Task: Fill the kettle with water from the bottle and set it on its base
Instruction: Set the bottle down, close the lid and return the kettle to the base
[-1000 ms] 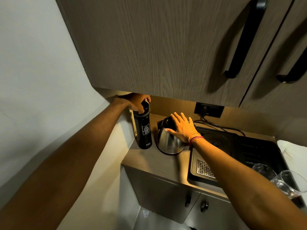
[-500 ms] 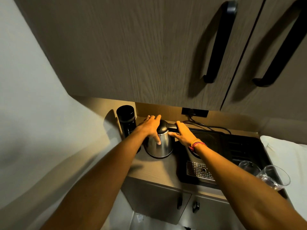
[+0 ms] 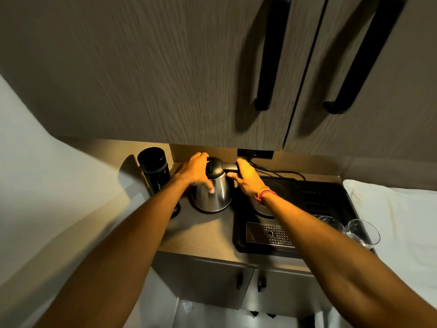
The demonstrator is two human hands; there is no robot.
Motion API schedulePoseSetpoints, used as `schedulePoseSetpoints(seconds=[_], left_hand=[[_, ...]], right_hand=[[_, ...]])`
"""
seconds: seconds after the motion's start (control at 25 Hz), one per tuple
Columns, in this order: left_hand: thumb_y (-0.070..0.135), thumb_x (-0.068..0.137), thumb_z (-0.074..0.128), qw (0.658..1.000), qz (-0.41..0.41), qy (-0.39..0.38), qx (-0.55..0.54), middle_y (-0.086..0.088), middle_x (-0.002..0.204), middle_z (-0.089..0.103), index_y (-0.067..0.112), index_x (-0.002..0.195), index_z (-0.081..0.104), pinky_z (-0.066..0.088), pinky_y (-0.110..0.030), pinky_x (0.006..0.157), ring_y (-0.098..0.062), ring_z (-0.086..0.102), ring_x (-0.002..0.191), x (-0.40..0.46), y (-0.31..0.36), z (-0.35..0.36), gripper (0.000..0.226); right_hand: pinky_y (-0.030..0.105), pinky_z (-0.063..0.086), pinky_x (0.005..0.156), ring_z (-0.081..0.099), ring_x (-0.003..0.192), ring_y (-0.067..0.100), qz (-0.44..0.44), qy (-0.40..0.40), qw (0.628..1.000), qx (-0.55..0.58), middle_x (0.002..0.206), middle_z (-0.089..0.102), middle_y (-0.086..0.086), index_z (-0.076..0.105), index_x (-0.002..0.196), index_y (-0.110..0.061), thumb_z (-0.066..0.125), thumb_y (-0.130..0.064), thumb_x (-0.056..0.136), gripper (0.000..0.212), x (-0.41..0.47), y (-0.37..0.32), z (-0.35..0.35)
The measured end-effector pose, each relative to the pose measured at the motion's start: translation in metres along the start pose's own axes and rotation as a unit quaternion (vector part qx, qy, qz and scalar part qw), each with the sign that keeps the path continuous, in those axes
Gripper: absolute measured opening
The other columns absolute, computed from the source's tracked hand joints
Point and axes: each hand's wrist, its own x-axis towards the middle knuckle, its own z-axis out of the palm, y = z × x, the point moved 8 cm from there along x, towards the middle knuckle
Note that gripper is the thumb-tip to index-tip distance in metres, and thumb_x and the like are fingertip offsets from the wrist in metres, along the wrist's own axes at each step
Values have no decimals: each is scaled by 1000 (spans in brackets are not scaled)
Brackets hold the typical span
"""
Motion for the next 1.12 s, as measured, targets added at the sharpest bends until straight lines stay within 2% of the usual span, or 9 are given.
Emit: schedulePoseSetpoints(seconds=[0.16, 0.24, 0.28, 0.4, 0.48, 0.56, 0.72, 1.0, 1.12], left_hand=[[39, 48, 99, 997, 60, 7, -53, -8, 128, 68, 16, 124, 66, 51, -45, 101, -30, 60, 122, 12, 49, -22, 86], [40, 53, 96, 994, 72, -9, -83, -5, 127, 69, 20, 123, 69, 48, -42, 106, -27, 59, 123, 16, 75, -19, 78], [41, 53, 96, 993, 74, -19, -94, -3, 125, 70, 22, 121, 70, 46, -40, 107, -26, 59, 122, 17, 89, -14, 75], [49, 56, 93, 992, 77, -68, -71, 6, 110, 73, 30, 109, 71, 47, -30, 95, -23, 65, 116, 25, 132, 9, 60], [59, 54, 89, 994, 87, -69, -13, 7, 115, 73, 32, 116, 67, 50, -33, 95, -23, 65, 116, 27, 158, 21, 71], [60, 52, 90, 993, 113, -41, 7, 3, 125, 71, 29, 126, 63, 53, -40, 100, -26, 64, 120, 29, 180, 29, 85], [52, 52, 94, 989, 141, -38, 7, -3, 130, 68, 22, 131, 58, 54, -45, 100, -30, 62, 122, 30, 203, 40, 92], [55, 47, 96, 993, 106, -31, 47, -1, 109, 53, 12, 117, 54, 55, -43, 90, -30, 60, 109, 38, 189, 49, 93], [58, 45, 95, 991, 98, -43, 81, -6, 112, 53, 11, 120, 51, 55, -48, 93, -33, 60, 111, 42, 191, 54, 98]], right_hand=[[22, 46, 80, 55, 87, 11, 1, 33, 998, 46, 101, 60, 6, 61, 114, -2, 62, -17, 90, 29, 1, 6, -63], [2, 46, 67, 58, 74, 1, 46, 35, 994, 89, 96, 64, 2, 65, 117, -4, 61, -17, 91, 30, -7, 28, -90], [0, 45, 58, 57, 72, 0, 75, 38, 992, 94, 94, 66, 5, 66, 115, -4, 60, -19, 91, 29, -12, 43, -100], [16, 42, 55, 59, 73, 17, 118, 57, 990, 49, 88, 66, 14, 67, 98, -3, 61, -25, 91, 23, -28, 84, -129], [20, 46, 69, 62, 91, 23, 113, 60, 990, 51, 102, 66, 14, 64, 108, -4, 62, -20, 91, 23, -42, 100, -140], [26, 45, 78, 56, 95, 22, 102, 61, 992, 32, 106, 57, 8, 57, 114, -5, 62, -17, 91, 26, -56, 114, -149], [16, 38, 60, 51, 81, 17, 86, 59, 994, 32, 95, 53, 3, 51, 102, -9, 60, -18, 92, 16, -68, 135, -153], [21, 43, 61, 55, 79, 15, 69, 34, 996, 47, 99, 54, 3, 50, 104, -16, 60, -23, 91, 18, -61, 140, -140], [23, 49, 59, 60, 75, 18, 99, 36, 992, 70, 103, 59, 10, 48, 111, -18, 62, -31, 90, 29, -68, 148, -140]])
